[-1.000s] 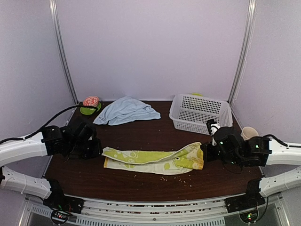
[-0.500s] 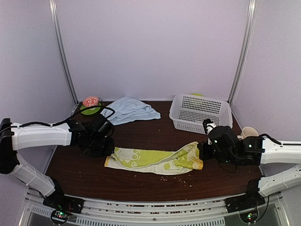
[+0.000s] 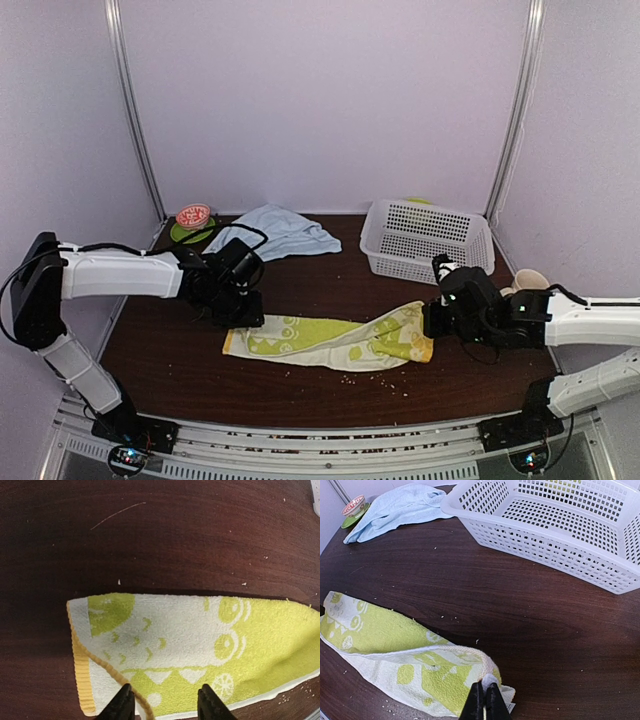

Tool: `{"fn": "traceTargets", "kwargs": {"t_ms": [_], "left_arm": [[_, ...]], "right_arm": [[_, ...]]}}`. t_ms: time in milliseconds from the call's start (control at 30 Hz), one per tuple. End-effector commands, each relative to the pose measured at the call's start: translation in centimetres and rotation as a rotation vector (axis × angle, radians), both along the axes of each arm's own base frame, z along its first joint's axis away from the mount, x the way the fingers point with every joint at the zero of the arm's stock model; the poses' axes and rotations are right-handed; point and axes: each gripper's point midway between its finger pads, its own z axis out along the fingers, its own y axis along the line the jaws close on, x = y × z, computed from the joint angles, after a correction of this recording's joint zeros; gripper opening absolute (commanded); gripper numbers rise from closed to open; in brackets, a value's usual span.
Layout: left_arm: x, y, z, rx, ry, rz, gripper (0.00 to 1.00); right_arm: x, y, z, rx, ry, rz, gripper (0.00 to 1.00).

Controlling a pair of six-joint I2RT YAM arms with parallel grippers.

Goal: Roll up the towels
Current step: Flatten out the towel at the center of the board.

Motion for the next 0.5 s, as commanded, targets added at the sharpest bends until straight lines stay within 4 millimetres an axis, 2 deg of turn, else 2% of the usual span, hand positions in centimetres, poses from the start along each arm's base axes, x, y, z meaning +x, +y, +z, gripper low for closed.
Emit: {"fn": "traceTargets", "kwargs": {"t_ms": [0, 233, 467], "left_arm": [[-0.3, 0.3, 0.3, -0.028, 0.005, 0.013, 0.47], [-1.2, 0.7, -0.7, -0.018, 0.06, 0.03, 0.48], [-2.7, 2.6, -0.7, 0.021, 0.075, 0.04, 0.5]], "right_arm": [[0.3, 0.0, 0.4, -0.003, -0.016, 0.007, 0.0], [0.3, 0.2, 0.5, -0.001, -0.014, 0.013, 0.0], [0.4, 0.4, 0.9, 0.005, -0.019, 0.018, 0.0]]}}
